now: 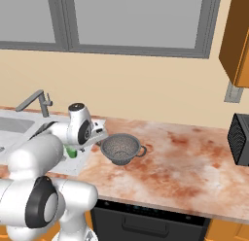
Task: Place the colander in the left basin and the cup in the right basin of the sink.
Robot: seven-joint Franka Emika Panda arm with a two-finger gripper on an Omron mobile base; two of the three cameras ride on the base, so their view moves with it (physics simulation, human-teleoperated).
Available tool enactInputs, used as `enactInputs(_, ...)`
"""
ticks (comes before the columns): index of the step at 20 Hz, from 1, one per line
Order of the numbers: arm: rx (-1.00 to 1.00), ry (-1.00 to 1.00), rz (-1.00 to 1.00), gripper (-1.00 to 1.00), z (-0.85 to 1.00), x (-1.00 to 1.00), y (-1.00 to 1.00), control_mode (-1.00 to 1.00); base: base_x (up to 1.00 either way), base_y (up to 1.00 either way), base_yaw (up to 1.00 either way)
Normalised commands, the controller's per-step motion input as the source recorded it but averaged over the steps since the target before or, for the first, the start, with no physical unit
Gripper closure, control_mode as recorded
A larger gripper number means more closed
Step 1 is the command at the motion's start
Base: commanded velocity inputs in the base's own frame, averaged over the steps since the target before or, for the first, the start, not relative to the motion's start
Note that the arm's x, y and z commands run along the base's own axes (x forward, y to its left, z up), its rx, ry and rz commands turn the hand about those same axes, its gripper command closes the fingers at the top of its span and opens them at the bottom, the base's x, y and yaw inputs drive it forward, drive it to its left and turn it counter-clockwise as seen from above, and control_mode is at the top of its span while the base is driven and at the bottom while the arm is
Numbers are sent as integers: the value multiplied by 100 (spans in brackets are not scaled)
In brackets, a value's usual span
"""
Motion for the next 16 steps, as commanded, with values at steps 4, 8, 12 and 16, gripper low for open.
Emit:
enactInputs(4,0,0,4,-100,0,25,-61,-100,0,0,0)
enactInputs(8,0,0,0,-100,-4,13,-56,-100,0,0,0)
enactInputs(12,0,0,0,-100,-7,2,-20,-100,0,0,0)
enactInputs(16,0,6,-5,-100,-9,-8,21,-100,0,0,0)
